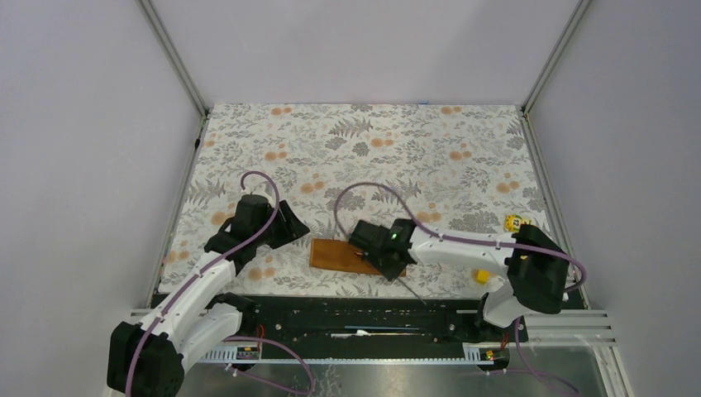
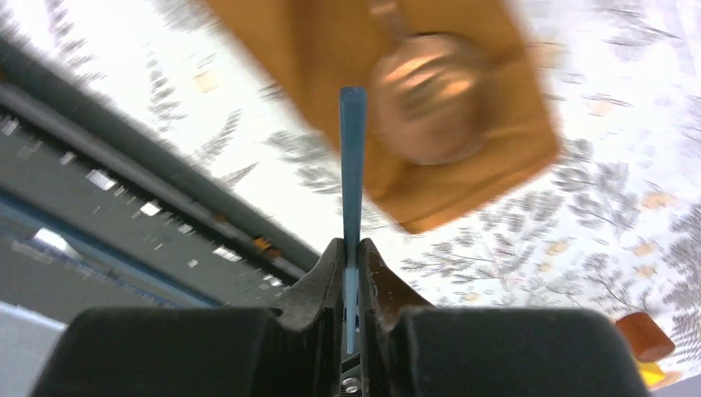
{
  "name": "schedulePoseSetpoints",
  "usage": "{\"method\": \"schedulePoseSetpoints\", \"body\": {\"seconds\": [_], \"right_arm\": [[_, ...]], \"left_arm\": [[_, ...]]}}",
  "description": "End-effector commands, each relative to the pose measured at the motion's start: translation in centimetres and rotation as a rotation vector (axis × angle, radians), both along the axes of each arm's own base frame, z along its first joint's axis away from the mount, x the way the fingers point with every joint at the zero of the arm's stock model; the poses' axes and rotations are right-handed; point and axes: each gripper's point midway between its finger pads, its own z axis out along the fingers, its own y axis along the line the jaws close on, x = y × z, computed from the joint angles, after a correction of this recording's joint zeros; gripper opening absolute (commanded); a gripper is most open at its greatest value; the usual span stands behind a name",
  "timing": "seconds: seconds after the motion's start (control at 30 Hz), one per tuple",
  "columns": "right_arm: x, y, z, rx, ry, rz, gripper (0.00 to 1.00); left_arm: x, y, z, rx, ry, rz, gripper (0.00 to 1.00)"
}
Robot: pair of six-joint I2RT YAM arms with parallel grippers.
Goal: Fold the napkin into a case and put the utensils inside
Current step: Pick up the chopsticks from the center of the board, then move the chopsticks to the center of the board, then pick up the chopsticks from the corner of the board.
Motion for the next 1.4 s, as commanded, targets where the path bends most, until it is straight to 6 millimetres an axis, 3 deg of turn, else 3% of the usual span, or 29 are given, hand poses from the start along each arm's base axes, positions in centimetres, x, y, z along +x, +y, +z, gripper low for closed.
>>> {"method": "schedulePoseSetpoints", "body": {"seconds": [0.0, 0.13, 0.23, 0.33, 0.4, 0.5, 0.57, 0.67, 0.77, 0.87, 0.93, 1.0, 1.37], "right_arm": [[5.0, -3.9, 1.8, 0.013, -0.080, -0.249, 0.01], [8.7, -8.7, 1.3, -0.054, -0.080, -0.427, 0.06], [10.7, -10.7, 0.2, -0.086, -0.044, -0.510, 0.15], [12.0, -11.2, 1.1, -0.133, -0.077, -0.499, 0.44], [12.0, -10.7, 2.0, -0.103, -0.071, -0.457, 0.54], [9.9, -6.9, 3.9, 0.030, -0.039, -0.282, 0.63], [6.9, -3.5, 4.9, 0.116, 0.004, -0.122, 0.65], [0.5, 0.4, 5.2, 0.213, 0.161, 0.118, 0.62], [-4.8, 1.6, 4.0, 0.208, 0.251, 0.276, 0.58], [-7.7, 1.6, 2.4, 0.170, 0.281, 0.360, 0.48], [-8.8, 1.5, 1.6, 0.138, 0.282, 0.396, 0.42], [-9.3, 1.4, 1.0, 0.103, 0.263, 0.430, 0.41], [-10.2, 2.5, -0.9, 0.009, 0.175, 0.449, 0.52]], "left_arm": [[0.7, -0.9, 1.4, -0.053, -0.061, -0.028, 0.55], [0.7, -1.1, 1.7, -0.060, -0.066, -0.039, 0.55], [0.7, -1.3, 1.8, -0.066, -0.071, -0.048, 0.55], [0.6, -1.4, 2.1, -0.068, -0.073, -0.062, 0.55], [0.5, -1.3, 2.2, -0.062, -0.078, -0.065, 0.55], [0.5, -1.0, 2.5, -0.051, -0.094, -0.056, 0.56], [0.5, -0.8, 2.4, -0.044, -0.095, -0.046, 0.56], [0.8, -0.3, 2.5, -0.031, -0.105, -0.018, 0.56], [1.0, -0.1, 2.7, -0.025, -0.114, -0.005, 0.56], [1.2, -0.1, 2.6, -0.022, -0.112, -0.005, 0.56], [1.1, -0.2, 2.5, -0.020, -0.102, -0.010, 0.56], [1.1, -0.2, 2.4, -0.021, -0.100, -0.008, 0.56], [1.0, 0.1, 1.9, -0.012, -0.095, 0.004, 0.56]]}}
